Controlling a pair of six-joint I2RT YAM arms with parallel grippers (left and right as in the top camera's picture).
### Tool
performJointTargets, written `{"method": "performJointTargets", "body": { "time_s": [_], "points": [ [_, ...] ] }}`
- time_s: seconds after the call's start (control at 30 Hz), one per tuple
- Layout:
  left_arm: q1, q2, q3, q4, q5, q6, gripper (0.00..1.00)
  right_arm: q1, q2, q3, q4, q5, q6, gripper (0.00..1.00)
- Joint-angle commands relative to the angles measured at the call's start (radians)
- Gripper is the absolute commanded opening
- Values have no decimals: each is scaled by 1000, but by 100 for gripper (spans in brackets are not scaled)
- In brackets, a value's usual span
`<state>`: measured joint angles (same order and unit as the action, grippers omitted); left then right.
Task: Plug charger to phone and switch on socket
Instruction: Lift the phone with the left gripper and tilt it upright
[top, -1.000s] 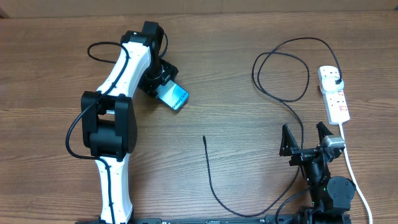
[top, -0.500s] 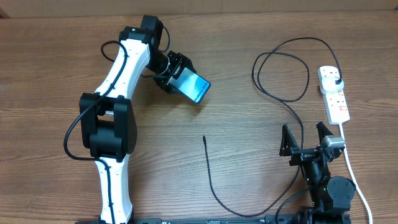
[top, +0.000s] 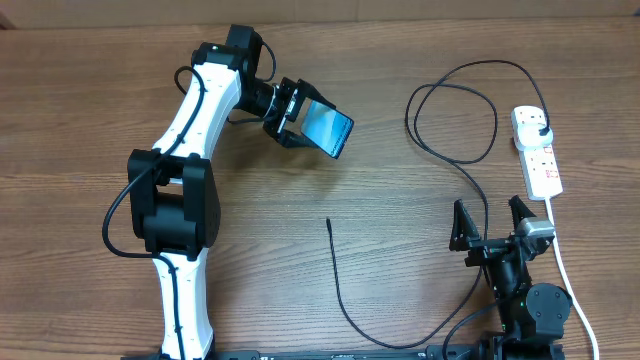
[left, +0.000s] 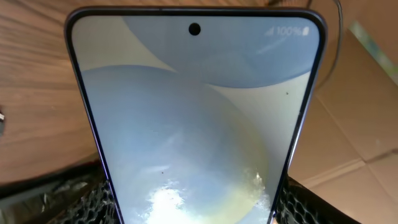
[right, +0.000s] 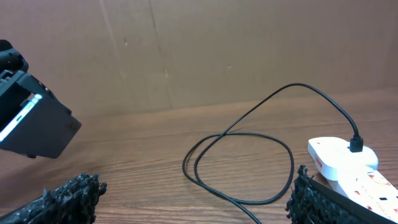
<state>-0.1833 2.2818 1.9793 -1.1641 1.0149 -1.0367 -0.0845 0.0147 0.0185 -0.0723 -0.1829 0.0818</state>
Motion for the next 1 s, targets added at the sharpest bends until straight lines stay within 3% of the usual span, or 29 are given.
{"method": "performJointTargets", "body": {
  "time_s": [0.0, 0.67, 0.97],
  "points": [
    [-6, -53, 34, -3, 141, 21, 4, 6, -11, -10, 3, 6, 0, 100],
    [-6, -53, 34, -3, 391, 95, 4, 6, -11, -10, 3, 6, 0, 100],
    [11, -53, 34, -3, 403, 71, 4, 6, -11, -10, 3, 6, 0, 100]
  ]
}}
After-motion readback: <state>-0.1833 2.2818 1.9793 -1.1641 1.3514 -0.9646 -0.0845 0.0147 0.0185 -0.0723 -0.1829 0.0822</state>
